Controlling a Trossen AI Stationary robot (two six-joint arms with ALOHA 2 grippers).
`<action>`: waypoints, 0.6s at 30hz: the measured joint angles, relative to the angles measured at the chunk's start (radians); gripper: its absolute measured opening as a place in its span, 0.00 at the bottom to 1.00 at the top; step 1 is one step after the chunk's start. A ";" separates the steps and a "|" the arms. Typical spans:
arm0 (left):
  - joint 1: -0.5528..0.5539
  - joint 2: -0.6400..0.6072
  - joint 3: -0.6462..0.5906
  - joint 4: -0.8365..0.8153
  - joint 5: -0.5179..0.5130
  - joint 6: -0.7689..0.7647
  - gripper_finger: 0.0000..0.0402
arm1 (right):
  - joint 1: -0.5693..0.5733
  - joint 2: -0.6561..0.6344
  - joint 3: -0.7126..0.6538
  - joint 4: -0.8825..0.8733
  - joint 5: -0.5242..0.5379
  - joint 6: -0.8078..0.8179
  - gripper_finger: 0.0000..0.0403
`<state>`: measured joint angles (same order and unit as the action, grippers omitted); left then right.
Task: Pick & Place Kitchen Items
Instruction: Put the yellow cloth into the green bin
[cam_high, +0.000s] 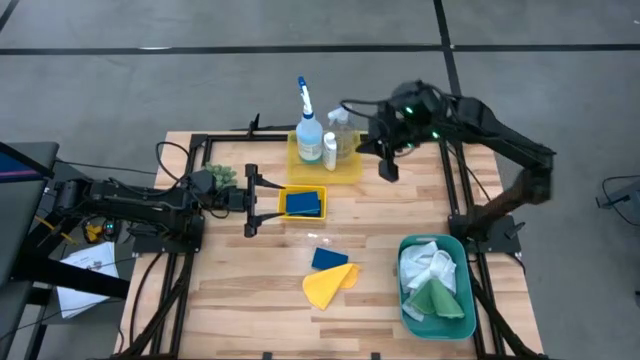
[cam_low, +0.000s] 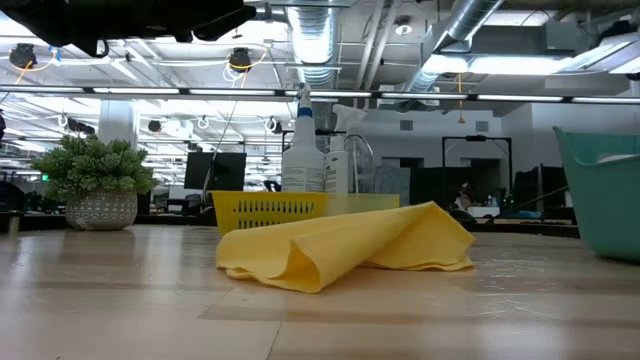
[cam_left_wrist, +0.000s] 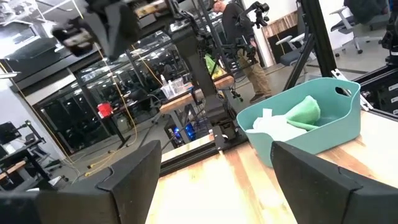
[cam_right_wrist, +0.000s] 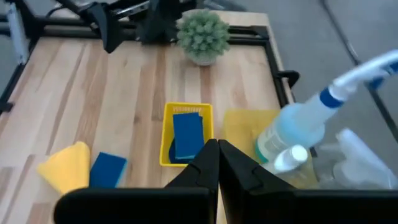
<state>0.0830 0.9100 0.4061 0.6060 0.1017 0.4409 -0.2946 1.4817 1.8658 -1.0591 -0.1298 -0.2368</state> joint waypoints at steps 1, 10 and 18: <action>0.000 0.000 0.000 0.000 0.000 -0.003 0.74 | 0.008 -0.043 -0.065 0.038 0.018 0.024 0.00; 0.000 0.000 0.000 0.001 0.000 -0.004 0.74 | 0.074 -0.523 -0.693 0.499 0.058 0.206 0.00; 0.000 0.000 0.000 0.010 0.000 -0.034 0.74 | 0.187 -0.892 -1.144 0.801 0.061 0.323 0.00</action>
<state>0.0830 0.9100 0.4061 0.6155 0.1016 0.4067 -0.1080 0.5897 0.7217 -0.2577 -0.0690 0.0867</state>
